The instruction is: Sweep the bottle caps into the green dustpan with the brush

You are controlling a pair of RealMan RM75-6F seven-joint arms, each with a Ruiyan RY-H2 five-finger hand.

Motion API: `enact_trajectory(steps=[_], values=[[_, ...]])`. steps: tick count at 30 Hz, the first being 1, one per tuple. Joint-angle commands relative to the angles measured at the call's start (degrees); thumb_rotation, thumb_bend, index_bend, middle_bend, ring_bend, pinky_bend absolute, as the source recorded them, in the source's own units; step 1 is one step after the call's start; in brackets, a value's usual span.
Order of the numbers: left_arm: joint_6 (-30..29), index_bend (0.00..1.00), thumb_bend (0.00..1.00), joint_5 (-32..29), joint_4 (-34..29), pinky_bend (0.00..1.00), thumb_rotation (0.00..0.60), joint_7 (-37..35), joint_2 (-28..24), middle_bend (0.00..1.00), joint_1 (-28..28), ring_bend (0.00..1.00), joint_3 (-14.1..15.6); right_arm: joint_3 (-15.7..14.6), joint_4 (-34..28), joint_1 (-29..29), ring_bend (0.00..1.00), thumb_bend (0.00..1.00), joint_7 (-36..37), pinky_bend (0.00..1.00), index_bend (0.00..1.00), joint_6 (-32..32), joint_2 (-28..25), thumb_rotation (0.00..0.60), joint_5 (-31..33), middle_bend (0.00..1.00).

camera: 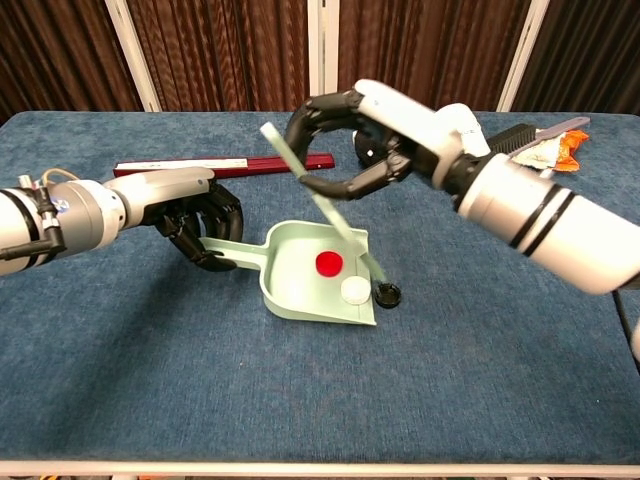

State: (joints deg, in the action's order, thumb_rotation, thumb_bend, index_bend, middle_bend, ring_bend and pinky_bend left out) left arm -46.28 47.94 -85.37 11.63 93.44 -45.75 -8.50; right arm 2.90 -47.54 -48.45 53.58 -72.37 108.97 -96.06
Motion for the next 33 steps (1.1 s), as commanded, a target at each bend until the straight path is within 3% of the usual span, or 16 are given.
enact_trajectory(steps=[1, 6, 14, 20, 33], values=[[0.2, 0.62, 0.34, 0.2, -0.1, 0.45, 0.600, -0.1, -0.1, 0.58, 0.0, 0.45, 0.0, -0.8, -6.7, 3.3, 0.26, 0.52, -6.4, 0.09, 0.77, -1.6, -5.3, 0.600, 1.0, 0.61], [0.2, 0.62, 0.34, 0.4, -0.1, 0.45, 0.600, -0.2, 0.0, 0.58, -0.1, 0.45, 0.1, -2.8, -12.4, 6.9, 0.26, 0.53, -14.6, 0.09, 0.77, -1.3, -8.6, 0.600, 2.1, 0.61], [-0.1, 0.62, 0.33, 0.0, -0.5, 0.45, 0.600, 0.2, -0.1, 0.58, 0.1, 0.45, 0.4, -3.3, -12.0, 9.4, 0.26, 0.54, -21.7, 0.09, 0.77, -1.8, -4.8, 0.600, 2.3, 0.61], [-0.4, 0.62, 0.33, -0.2, -0.8, 0.45, 0.600, 0.7, -0.1, 0.58, 0.1, 0.45, 0.7, -2.6, -10.9, 9.4, 0.26, 0.55, -23.8, 0.08, 0.78, -0.9, -1.8, 0.600, 2.5, 0.61], [1.1, 0.62, 0.33, -1.2, -0.4, 0.45, 0.600, -3.0, -0.3, 0.58, 1.1, 0.45, -0.1, 0.4, -6.8, 6.5, 0.26, 0.58, -20.9, 0.08, 0.79, 2.4, 3.0, 0.600, 3.2, 0.61]])
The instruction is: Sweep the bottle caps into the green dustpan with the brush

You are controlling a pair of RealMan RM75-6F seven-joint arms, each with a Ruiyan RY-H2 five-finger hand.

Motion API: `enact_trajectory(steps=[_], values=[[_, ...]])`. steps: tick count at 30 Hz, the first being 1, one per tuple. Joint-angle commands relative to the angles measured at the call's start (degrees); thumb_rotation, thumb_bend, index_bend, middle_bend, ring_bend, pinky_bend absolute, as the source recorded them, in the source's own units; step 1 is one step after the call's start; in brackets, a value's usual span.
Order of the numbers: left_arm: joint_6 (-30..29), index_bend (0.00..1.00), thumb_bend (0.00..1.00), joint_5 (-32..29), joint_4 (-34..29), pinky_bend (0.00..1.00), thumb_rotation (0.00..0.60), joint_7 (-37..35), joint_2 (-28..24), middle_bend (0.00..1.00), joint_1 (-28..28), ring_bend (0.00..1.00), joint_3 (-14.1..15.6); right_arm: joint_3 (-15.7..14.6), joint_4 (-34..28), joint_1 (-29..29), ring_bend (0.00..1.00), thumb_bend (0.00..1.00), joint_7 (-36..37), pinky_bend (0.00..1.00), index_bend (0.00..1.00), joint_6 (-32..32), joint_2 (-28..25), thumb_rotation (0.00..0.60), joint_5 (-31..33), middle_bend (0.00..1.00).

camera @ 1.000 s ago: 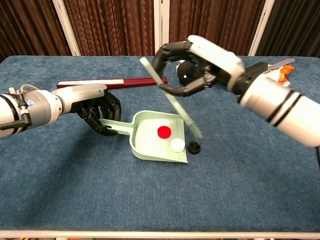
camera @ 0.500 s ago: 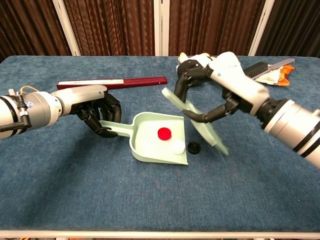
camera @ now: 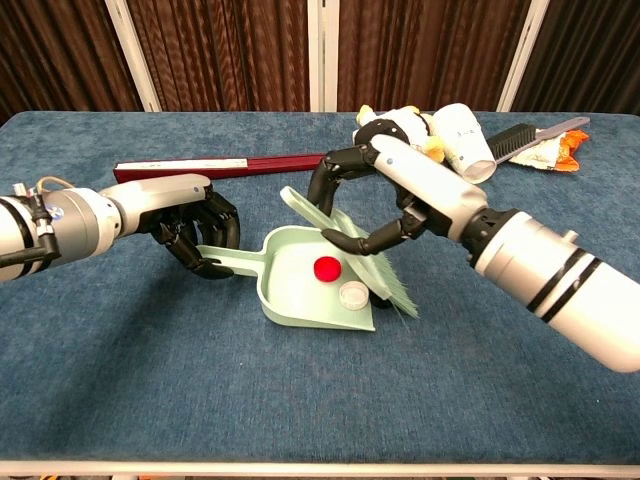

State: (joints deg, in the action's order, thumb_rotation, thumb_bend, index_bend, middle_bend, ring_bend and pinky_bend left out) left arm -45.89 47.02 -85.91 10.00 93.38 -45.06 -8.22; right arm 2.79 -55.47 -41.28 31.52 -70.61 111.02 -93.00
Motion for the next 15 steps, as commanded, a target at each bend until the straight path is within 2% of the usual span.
enact_trajectory(steps=[1, 6, 15], values=[[0.9, 0.62, 0.33, -0.2, 0.1, 0.45, 0.600, -1.8, -0.3, 0.58, 0.6, 0.45, -0.5, 0.7, 1.7, -0.8, 0.26, 0.58, 1.4, 0.08, 0.79, 0.9, 1.4, 0.600, 0.2, 0.61], [2.2, 0.62, 0.33, 0.5, 0.0, 0.45, 0.600, -4.5, -0.6, 0.58, 1.1, 0.45, -0.8, 1.2, 4.3, -2.0, 0.26, 0.63, 3.4, 0.08, 0.79, 1.6, 3.3, 0.600, 0.1, 0.61], [3.3, 0.62, 0.33, 1.6, 0.4, 0.45, 0.600, -6.3, -1.0, 0.57, 1.2, 0.45, -1.1, 2.3, 4.7, -4.2, 0.26, 0.63, 6.1, 0.08, 0.79, 1.7, 4.4, 0.600, -0.6, 0.61]])
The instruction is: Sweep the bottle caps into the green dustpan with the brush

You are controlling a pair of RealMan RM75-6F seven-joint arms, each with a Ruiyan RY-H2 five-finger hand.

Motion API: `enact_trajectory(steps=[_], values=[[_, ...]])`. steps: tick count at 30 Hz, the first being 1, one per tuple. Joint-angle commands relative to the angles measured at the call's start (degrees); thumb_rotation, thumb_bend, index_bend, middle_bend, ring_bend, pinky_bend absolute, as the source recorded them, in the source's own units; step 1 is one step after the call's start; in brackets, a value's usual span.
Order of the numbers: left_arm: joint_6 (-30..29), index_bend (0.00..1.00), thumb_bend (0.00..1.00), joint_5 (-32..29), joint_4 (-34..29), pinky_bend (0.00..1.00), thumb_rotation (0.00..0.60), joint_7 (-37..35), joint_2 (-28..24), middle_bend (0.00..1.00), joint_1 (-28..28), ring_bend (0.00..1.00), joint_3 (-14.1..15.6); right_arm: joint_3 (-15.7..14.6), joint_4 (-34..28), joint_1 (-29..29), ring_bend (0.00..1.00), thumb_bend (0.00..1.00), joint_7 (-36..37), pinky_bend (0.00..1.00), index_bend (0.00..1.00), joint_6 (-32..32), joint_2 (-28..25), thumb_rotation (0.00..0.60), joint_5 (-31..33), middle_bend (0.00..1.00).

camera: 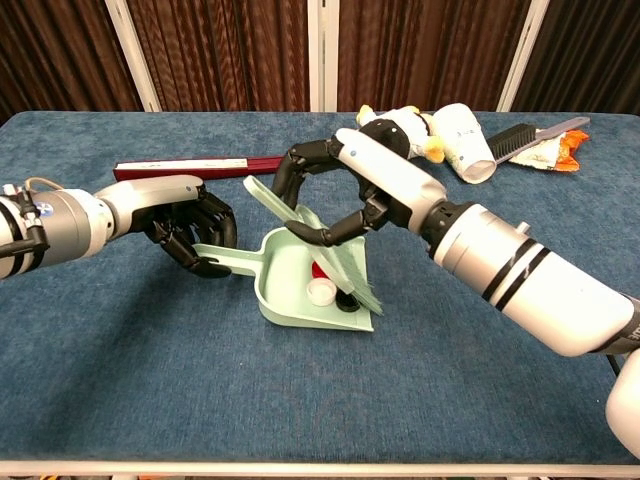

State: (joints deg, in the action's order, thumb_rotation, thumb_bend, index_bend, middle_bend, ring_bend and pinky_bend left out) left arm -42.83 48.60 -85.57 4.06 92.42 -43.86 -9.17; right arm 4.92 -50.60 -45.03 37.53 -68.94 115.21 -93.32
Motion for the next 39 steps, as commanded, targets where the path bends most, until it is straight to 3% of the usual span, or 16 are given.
enact_trajectory(steps=[1, 10, 15, 22, 27, 35, 39], values=[[0.5, 0.62, 0.34, 0.0, 0.0, 0.45, 0.600, -0.5, 0.0, 0.57, 0.0, 0.45, -0.1, 0.1, -0.3, -0.6, 0.26, 0.63, 0.1, 0.08, 0.79, 0.1, 0.3, 0.600, -0.3, 0.61], [-0.5, 0.62, 0.33, 1.1, -0.1, 0.45, 0.600, -0.4, 0.1, 0.57, 0.4, 0.45, 0.6, 1.0, -1.5, -1.8, 0.26, 0.63, -1.4, 0.06, 0.79, -0.8, 2.0, 0.600, -0.7, 0.61], [-1.3, 0.62, 0.33, 0.2, 0.3, 0.45, 0.600, -0.3, 0.0, 0.57, 0.5, 0.45, 0.0, 2.0, -3.4, -1.4, 0.26, 0.62, -1.8, 0.06, 0.79, -3.3, -0.1, 0.600, -0.9, 0.61], [-2.3, 0.53, 0.33, -0.5, 0.8, 0.45, 0.600, -0.6, -0.5, 0.48, 0.9, 0.41, -0.7, 2.8, -9.1, 0.3, 0.25, 0.62, -4.8, 0.06, 0.78, -4.9, -8.7, 0.600, -0.2, 0.61], [-2.1, 0.31, 0.26, -0.4, 0.9, 0.42, 0.600, -0.7, -0.7, 0.30, 1.0, 0.22, -0.6, 1.6, -12.2, 1.9, 0.24, 0.62, -9.0, 0.05, 0.78, -2.0, -16.6, 0.600, 1.3, 0.61], [-4.3, 0.23, 0.25, 0.9, 0.4, 0.24, 0.600, -0.7, -1.1, 0.21, 1.9, 0.10, -0.9, -2.3, -15.8, 3.0, 0.20, 0.61, -17.6, 0.03, 0.75, 7.8, -25.8, 0.600, 4.2, 0.60], [-7.6, 0.22, 0.25, 2.9, -1.7, 0.22, 0.600, -0.7, -2.8, 0.20, 3.1, 0.08, -1.4, -3.9, -16.2, 3.0, 0.16, 0.59, -21.6, 0.00, 0.71, 11.8, -27.8, 0.600, 5.0, 0.56]])
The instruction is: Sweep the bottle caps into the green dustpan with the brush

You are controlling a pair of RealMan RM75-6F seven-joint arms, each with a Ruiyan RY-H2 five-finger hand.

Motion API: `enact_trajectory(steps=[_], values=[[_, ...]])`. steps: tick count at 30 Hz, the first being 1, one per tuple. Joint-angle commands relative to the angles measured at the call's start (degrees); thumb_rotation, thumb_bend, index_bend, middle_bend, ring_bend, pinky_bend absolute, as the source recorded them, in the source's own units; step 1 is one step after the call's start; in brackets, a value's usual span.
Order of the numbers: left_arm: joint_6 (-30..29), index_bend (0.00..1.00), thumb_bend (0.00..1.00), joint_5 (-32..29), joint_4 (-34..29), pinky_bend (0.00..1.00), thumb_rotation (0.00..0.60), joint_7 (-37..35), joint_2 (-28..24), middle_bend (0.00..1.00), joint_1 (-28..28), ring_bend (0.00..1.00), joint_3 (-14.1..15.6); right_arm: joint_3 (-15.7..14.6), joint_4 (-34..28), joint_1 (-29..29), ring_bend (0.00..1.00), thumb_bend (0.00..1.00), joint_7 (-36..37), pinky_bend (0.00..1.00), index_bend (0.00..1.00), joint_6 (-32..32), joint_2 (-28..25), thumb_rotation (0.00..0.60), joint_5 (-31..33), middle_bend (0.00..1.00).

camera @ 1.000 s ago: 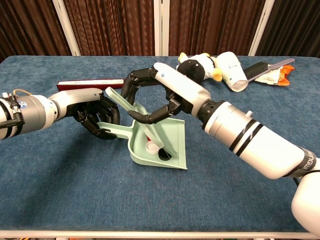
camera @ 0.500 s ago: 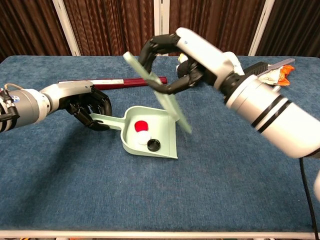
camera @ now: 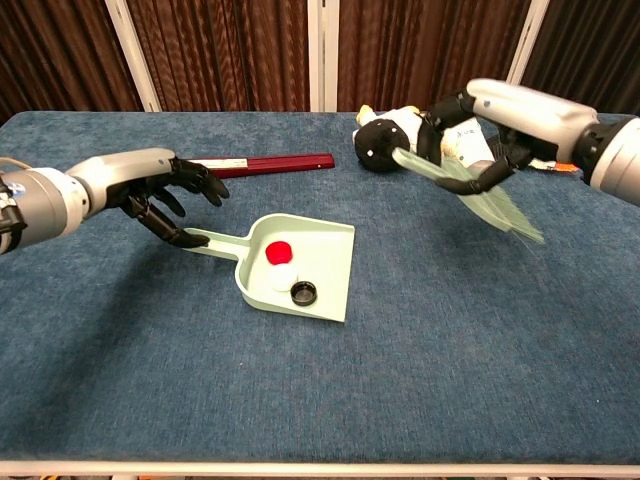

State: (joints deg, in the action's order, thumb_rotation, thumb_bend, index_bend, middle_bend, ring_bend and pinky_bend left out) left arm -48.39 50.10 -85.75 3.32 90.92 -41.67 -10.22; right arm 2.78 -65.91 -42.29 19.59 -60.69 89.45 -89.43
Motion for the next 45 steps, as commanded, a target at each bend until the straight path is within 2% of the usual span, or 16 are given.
enact_trajectory(steps=[1, 4, 6, 8, 11, 13, 16, 20, 24, 29, 36, 41, 45], values=[[-2.9, 0.22, 0.25, 1.9, -2.1, 0.22, 0.600, 0.1, -1.9, 0.20, 1.3, 0.08, -0.5, -2.1, -0.7, 0.2, 0.15, 0.58, -4.9, 0.00, 0.68, 4.1, -2.3, 0.600, 1.1, 0.54], [-5.9, 0.22, 0.25, 3.5, -3.8, 0.21, 0.600, 0.9, -4.0, 0.20, 2.5, 0.08, -0.5, -3.2, -0.3, 0.2, 0.09, 0.56, -10.2, 0.00, 0.60, 5.9, -2.7, 0.600, 1.1, 0.48], [-7.5, 0.22, 0.25, 3.9, -4.6, 0.21, 0.600, 1.7, -5.5, 0.20, 3.3, 0.08, -0.4, -3.9, -1.1, 0.4, 0.05, 0.51, -13.5, 0.00, 0.49, 7.6, -3.2, 0.600, 1.7, 0.42], [-9.0, 0.22, 0.25, 4.2, -5.3, 0.21, 0.600, 2.6, -7.0, 0.20, 4.2, 0.08, -0.3, -4.3, -2.6, 0.8, 0.01, 0.44, -16.1, 0.00, 0.33, 9.2, -4.0, 0.600, 2.9, 0.33], [-11.5, 0.22, 0.24, 4.8, -6.0, 0.21, 0.600, 4.3, -8.9, 0.20, 5.5, 0.08, 0.2, -4.2, -4.7, 1.8, 0.00, 0.37, -18.0, 0.00, 0.08, 9.3, -5.2, 0.600, 4.4, 0.20], [-13.4, 0.22, 0.24, 5.6, -6.2, 0.21, 0.600, 5.3, -10.1, 0.20, 6.9, 0.08, 1.3, -4.0, -6.0, 2.9, 0.00, 0.35, -18.2, 0.00, 0.02, 8.0, -6.2, 0.600, 5.0, 0.14], [-17.2, 0.22, 0.23, 6.9, -5.9, 0.21, 0.600, 7.1, -11.5, 0.20, 9.6, 0.08, 3.0, -3.3, -7.0, 5.6, 0.00, 0.34, -16.3, 0.00, 0.00, 3.2, -7.9, 0.600, 5.0, 0.09], [-21.3, 0.23, 0.23, 9.3, -5.5, 0.21, 0.600, 6.9, -14.0, 0.20, 13.4, 0.08, 5.2, -2.6, -8.5, 9.3, 0.00, 0.33, -12.1, 0.00, 0.00, -2.7, -11.4, 0.600, 5.3, 0.11], [-24.1, 0.24, 0.23, 12.1, -5.5, 0.20, 0.600, 6.8, -17.9, 0.20, 17.4, 0.08, 8.4, -2.2, -9.7, 13.7, 0.00, 0.34, -11.9, 0.00, 0.00, -9.2, -14.8, 0.600, 5.7, 0.12], [-30.6, 0.24, 0.23, 15.5, -6.0, 0.19, 0.600, 6.8, -21.3, 0.20, 23.2, 0.08, 11.2, -2.1, -12.6, 20.5, 0.00, 0.34, -9.1, 0.00, 0.00, -16.6, -19.5, 0.600, 7.5, 0.13], [-38.6, 0.24, 0.22, 19.6, -9.3, 0.19, 0.600, 4.6, -23.6, 0.20, 30.6, 0.08, 13.4, -3.0, -15.7, 28.9, 0.00, 0.34, -6.0, 0.00, 0.00, -25.1, -24.4, 0.600, 7.9, 0.14], [-43.7, 0.24, 0.21, 22.5, -12.3, 0.18, 0.600, 6.7, -23.2, 0.20, 34.2, 0.08, 13.7, -5.1, -16.0, 33.3, 0.00, 0.34, -4.9, 0.00, 0.01, -28.0, -25.1, 0.600, 5.9, 0.14], [-44.9, 0.24, 0.21, 24.3, -13.0, 0.17, 0.600, 7.7, -23.1, 0.20, 35.7, 0.08, 13.9, -5.3, -15.5, 35.3, 0.00, 0.34, -3.5, 0.00, 0.01, -29.9, -24.9, 0.600, 4.5, 0.15]])
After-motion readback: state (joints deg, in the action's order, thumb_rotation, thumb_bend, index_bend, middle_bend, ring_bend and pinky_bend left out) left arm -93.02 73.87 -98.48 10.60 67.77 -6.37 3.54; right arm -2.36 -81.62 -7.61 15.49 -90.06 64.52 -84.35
